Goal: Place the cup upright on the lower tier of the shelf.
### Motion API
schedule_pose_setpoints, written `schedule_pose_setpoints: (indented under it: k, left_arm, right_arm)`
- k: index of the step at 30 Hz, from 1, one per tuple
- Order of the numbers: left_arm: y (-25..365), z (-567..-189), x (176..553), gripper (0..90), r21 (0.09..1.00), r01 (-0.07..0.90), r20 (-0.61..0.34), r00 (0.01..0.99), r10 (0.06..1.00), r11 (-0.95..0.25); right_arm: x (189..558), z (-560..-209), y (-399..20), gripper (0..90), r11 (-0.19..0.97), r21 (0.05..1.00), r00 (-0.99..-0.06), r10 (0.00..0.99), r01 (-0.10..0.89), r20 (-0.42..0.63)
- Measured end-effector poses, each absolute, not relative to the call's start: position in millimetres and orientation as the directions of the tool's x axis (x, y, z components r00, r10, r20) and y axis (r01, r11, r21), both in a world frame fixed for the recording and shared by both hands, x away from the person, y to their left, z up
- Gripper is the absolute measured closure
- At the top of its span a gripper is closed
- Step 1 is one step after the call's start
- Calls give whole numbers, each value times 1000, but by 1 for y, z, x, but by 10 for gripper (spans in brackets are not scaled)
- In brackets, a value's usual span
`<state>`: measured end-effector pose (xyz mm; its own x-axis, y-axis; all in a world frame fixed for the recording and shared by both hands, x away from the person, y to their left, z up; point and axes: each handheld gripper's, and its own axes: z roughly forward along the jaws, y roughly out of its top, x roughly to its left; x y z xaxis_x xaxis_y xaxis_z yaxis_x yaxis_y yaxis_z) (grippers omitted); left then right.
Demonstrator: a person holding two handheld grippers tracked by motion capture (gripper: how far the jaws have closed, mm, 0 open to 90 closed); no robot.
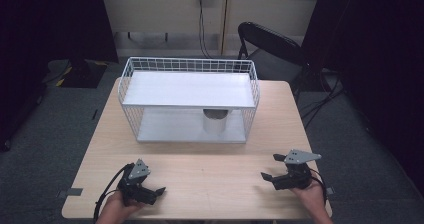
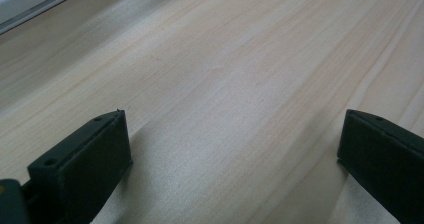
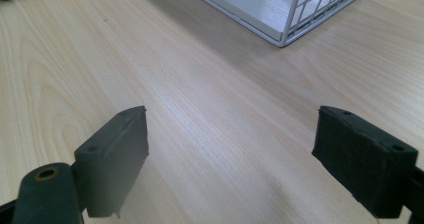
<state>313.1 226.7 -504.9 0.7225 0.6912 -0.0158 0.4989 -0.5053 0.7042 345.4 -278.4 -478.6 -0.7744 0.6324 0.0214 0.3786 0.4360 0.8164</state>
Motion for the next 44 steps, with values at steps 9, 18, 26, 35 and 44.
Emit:
schedule_pose_setpoints:
  k: [9, 18, 26, 35, 44]
  left_arm:
    - [227, -505, 313, 0, 704, 499, -16, 723, 691, -506]
    - [227, -505, 313, 0, 705, 498, -16, 722, 691, -505]
    - [227, -505, 313, 0, 704, 499, -16, 723, 691, -506]
    - [227, -505, 313, 0, 704, 499, -16, 723, 691, -505]
    - [227, -505, 313, 0, 704, 499, -16, 723, 691, -505]
  right_arm:
    - [342, -486, -288, 132, 444, 805, -770, 638, 393, 24]
    - [339, -490, -294, 132, 453, 796, -767, 641, 402, 23]
    - [338, -494, -299, 130, 471, 778, -761, 649, 416, 14]
    - [342, -502, -301, 123, 512, 739, -764, 646, 438, 6]
    - [342, -507, -303, 117, 518, 732, -767, 641, 443, 10]
